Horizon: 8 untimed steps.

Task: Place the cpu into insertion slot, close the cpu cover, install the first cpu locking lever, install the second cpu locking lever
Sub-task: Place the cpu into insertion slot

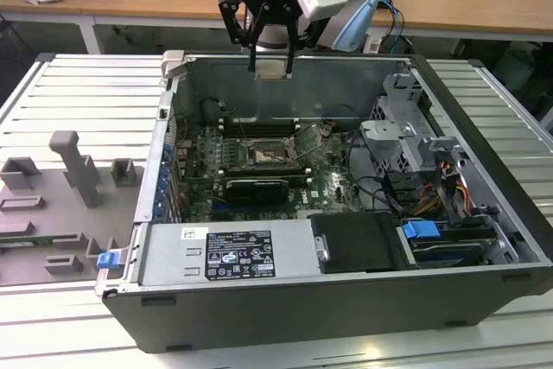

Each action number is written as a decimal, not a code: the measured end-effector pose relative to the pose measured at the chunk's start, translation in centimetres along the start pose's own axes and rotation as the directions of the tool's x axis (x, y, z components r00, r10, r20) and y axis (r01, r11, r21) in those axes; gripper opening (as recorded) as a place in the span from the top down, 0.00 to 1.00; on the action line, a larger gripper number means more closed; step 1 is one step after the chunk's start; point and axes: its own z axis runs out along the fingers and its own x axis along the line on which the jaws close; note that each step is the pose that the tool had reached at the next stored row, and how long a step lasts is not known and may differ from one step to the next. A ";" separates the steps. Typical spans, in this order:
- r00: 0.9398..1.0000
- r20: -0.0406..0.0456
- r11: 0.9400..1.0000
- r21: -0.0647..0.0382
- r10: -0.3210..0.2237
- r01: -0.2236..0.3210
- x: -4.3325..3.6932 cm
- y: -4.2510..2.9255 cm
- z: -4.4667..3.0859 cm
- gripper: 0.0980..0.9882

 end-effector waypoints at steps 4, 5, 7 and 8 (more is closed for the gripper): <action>1.000 0.001 1.000 0.000 0.016 -0.016 0.00 0.00 0.00 0.51; 1.000 0.002 1.000 0.000 0.018 -0.018 0.00 0.00 0.00 0.51; 1.000 0.002 1.000 0.000 0.023 -0.023 0.00 0.00 0.00 0.51; 1.000 0.002 1.000 0.000 0.025 -0.025 0.00 0.00 0.00 0.51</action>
